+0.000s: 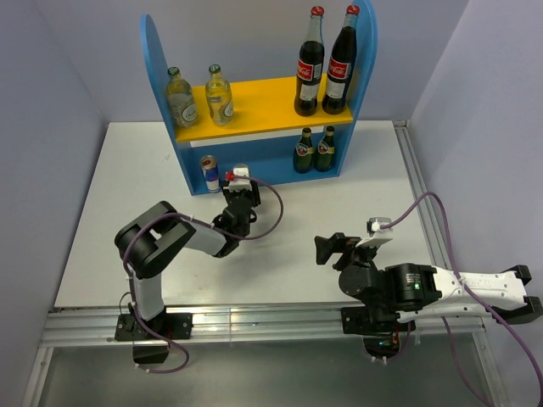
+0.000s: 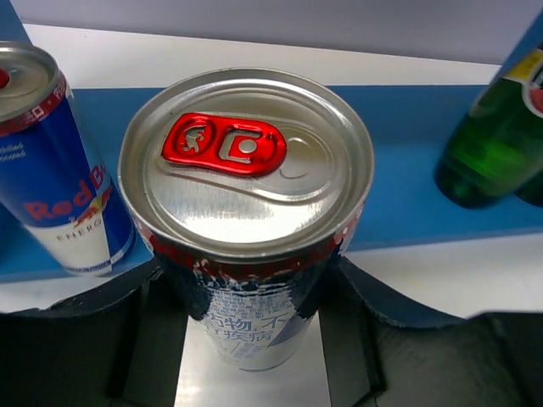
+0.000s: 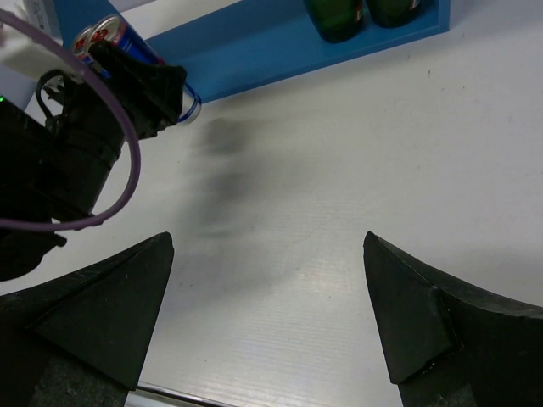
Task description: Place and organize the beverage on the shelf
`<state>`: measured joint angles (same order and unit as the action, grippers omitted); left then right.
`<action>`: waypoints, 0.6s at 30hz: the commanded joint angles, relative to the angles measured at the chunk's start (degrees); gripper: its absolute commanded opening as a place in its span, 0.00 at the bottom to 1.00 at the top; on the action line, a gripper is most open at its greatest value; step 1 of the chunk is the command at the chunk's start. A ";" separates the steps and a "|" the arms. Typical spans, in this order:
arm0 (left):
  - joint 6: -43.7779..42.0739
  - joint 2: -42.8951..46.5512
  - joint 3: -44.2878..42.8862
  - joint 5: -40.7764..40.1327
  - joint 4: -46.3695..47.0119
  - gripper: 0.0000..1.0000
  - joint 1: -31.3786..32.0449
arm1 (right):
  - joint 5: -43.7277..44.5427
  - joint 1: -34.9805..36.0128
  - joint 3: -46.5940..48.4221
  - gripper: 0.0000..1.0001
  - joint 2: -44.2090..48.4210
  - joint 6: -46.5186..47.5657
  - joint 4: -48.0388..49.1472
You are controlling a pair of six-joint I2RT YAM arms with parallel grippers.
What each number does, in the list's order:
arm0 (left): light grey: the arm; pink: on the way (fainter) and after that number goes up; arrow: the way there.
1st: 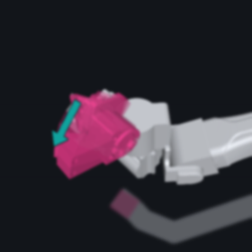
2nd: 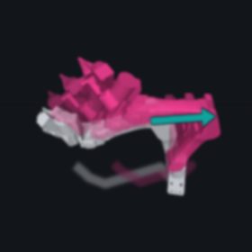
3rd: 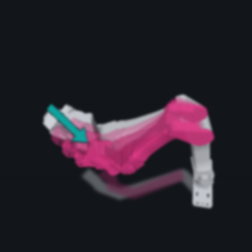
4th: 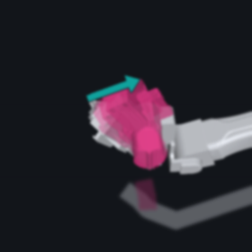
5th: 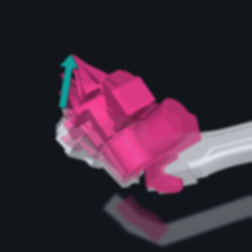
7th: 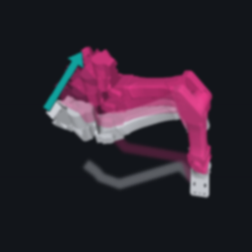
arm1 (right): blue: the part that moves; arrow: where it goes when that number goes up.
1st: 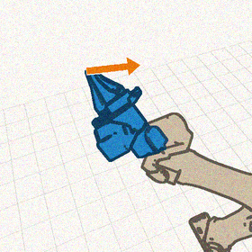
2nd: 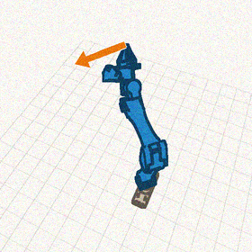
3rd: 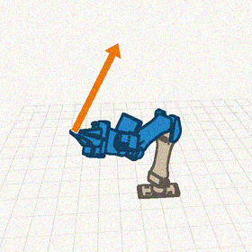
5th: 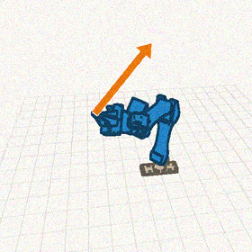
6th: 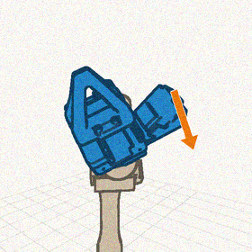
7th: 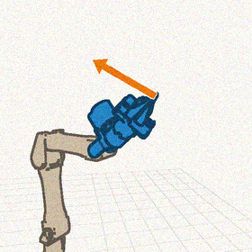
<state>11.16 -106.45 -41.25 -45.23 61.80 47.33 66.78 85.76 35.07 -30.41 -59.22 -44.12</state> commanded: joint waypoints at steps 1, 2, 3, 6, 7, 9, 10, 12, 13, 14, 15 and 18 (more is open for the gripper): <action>-0.79 -1.12 -4.18 2.69 4.38 0.00 -2.06 | 1.68 0.55 -0.70 1.00 0.88 -0.02 1.40; -0.53 -1.38 -4.88 3.04 3.16 0.00 -2.94 | 1.68 0.55 -0.70 1.00 0.88 0.16 1.40; -0.26 -2.08 -6.71 2.00 1.06 0.00 -3.21 | 1.68 0.47 -0.79 1.00 0.97 0.25 1.58; -1.31 -3.23 -8.57 1.29 0.87 0.00 -4.09 | 1.60 0.55 -0.88 1.00 0.97 0.60 2.02; -1.40 -3.49 -8.93 1.29 0.43 0.00 -4.26 | 1.51 0.55 -0.88 1.00 0.97 0.77 2.11; -2.36 -4.37 -10.50 0.85 -0.80 0.00 -5.23 | 1.51 0.55 -0.97 1.00 0.97 0.95 2.28; -2.89 -4.72 -11.21 0.50 -1.50 0.00 -5.49 | 1.51 0.55 -0.97 1.00 0.97 1.04 2.37; -3.69 -5.34 -12.71 0.23 -3.53 0.00 -5.93 | 1.51 0.47 -1.05 1.00 1.06 1.13 2.46; -3.69 -5.52 -12.88 1.28 -3.53 0.00 -6.20 | 1.42 0.55 -1.06 1.00 1.06 1.47 2.63; -2.90 -5.43 -13.49 1.90 -5.18 0.00 -6.89 | 1.42 0.55 -1.06 1.00 1.06 1.56 2.72; -2.46 -5.60 -13.85 2.08 -6.07 0.00 -7.34 | 1.33 0.55 -1.06 1.00 1.06 1.48 2.72; -0.70 -5.26 -14.47 3.48 -8.54 0.00 -9.18 | 1.33 0.47 -1.14 1.00 1.15 1.74 2.90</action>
<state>9.58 -112.46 -52.75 -43.07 52.23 39.94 66.59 85.76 34.26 -29.93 -57.74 -42.83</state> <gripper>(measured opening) 0.583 0.999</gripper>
